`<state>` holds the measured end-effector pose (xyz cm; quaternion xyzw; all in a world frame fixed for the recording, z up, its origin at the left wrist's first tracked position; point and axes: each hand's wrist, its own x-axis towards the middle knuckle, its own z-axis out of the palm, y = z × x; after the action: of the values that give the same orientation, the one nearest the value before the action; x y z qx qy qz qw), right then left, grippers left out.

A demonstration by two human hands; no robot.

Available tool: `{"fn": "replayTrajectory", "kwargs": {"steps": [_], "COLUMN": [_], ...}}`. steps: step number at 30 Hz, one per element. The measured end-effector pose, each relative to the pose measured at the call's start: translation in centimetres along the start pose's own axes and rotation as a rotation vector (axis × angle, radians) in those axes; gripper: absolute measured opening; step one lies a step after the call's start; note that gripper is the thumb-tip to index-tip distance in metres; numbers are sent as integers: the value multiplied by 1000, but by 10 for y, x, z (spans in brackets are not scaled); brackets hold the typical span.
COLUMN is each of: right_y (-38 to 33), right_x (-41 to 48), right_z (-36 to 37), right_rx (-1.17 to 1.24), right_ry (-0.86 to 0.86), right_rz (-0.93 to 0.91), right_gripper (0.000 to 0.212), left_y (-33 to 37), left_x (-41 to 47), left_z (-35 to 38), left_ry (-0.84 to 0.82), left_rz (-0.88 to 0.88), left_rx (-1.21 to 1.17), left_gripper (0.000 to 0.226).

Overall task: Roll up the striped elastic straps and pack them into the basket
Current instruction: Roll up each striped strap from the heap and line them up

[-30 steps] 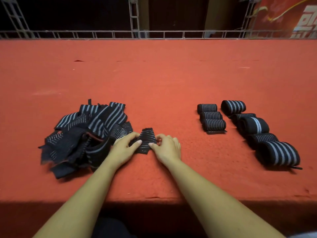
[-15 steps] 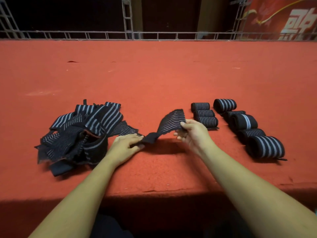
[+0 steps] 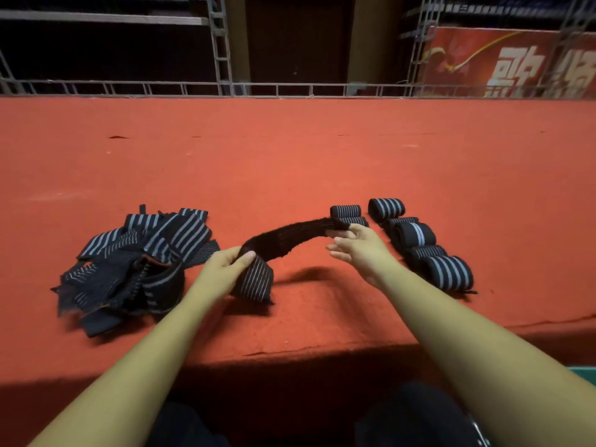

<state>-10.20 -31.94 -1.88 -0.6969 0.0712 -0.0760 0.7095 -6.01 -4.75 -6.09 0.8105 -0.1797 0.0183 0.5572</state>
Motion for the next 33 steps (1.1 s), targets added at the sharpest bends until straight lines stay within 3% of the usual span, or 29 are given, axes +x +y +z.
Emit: {"fn": "replayTrajectory", "kwargs": {"steps": [4, 7, 11, 14, 17, 23, 30, 31, 33], "right_y": [-13, -22, -10, 6, 11, 7, 8, 8, 12], "right_x": [4, 7, 9, 21, 37, 86, 156, 163, 175], "right_z": [-9, -13, -8, -7, -6, 2, 33, 39, 54], "right_rx": [-299, -385, -389, -515, -613, -617, -815, -814, -873], "right_ry": [191, 280, 197, 135, 125, 117, -39, -24, 99], "right_rz": [-94, -125, -16, 25, 14, 48, 366, 346, 125], "right_gripper": [12, 9, 8, 23, 21, 15, 20, 16, 12], "left_y": [45, 57, 25, -3, -14, -22, -27, -29, -34], "left_x": [-9, -19, -33, -33, -28, -30, -28, -27, -26], "left_z": [-1, 4, 23, 30, 32, 36, 36, 36, 35], "left_ry": [-175, -278, -451, -285, -181, -216, -280, -280, -272], "left_rz": [-98, -201, -169, -170, -219, -180, -132, -130, -116], "left_rx": [-256, -448, -255, -202, -301, -347, -253, -245, -228], "left_gripper": [21, 19, 26, 23, 33, 36, 43, 44, 44]}}
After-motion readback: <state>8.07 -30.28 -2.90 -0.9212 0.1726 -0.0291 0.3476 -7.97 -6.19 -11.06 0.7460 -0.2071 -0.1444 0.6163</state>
